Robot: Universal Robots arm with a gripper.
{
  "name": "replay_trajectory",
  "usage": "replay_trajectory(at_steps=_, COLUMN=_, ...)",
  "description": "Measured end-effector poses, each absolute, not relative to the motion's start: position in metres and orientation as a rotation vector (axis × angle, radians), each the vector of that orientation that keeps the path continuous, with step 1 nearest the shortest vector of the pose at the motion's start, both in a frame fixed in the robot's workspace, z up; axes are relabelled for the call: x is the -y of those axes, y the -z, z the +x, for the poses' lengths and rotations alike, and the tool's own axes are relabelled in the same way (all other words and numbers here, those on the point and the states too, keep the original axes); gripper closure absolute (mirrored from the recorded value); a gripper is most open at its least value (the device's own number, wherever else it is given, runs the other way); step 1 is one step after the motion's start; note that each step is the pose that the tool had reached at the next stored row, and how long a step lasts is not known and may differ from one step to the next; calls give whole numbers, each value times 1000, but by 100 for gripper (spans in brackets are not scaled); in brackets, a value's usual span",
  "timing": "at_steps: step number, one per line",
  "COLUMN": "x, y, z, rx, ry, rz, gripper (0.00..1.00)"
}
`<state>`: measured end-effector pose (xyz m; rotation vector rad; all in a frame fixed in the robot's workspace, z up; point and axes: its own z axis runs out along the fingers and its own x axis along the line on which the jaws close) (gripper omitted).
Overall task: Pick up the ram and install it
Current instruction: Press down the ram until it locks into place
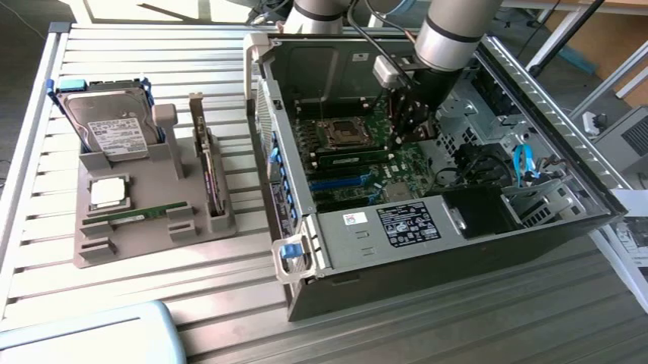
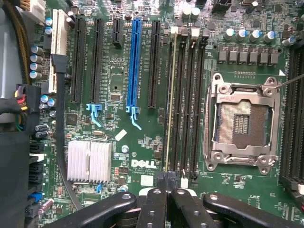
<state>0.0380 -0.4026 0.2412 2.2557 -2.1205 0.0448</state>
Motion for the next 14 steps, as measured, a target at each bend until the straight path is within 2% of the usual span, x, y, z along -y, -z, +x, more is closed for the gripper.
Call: replay_trajectory(at_steps=14, x=403, y=-233, z=32, rx=2126, ry=-34, rz=2261, gripper=89)
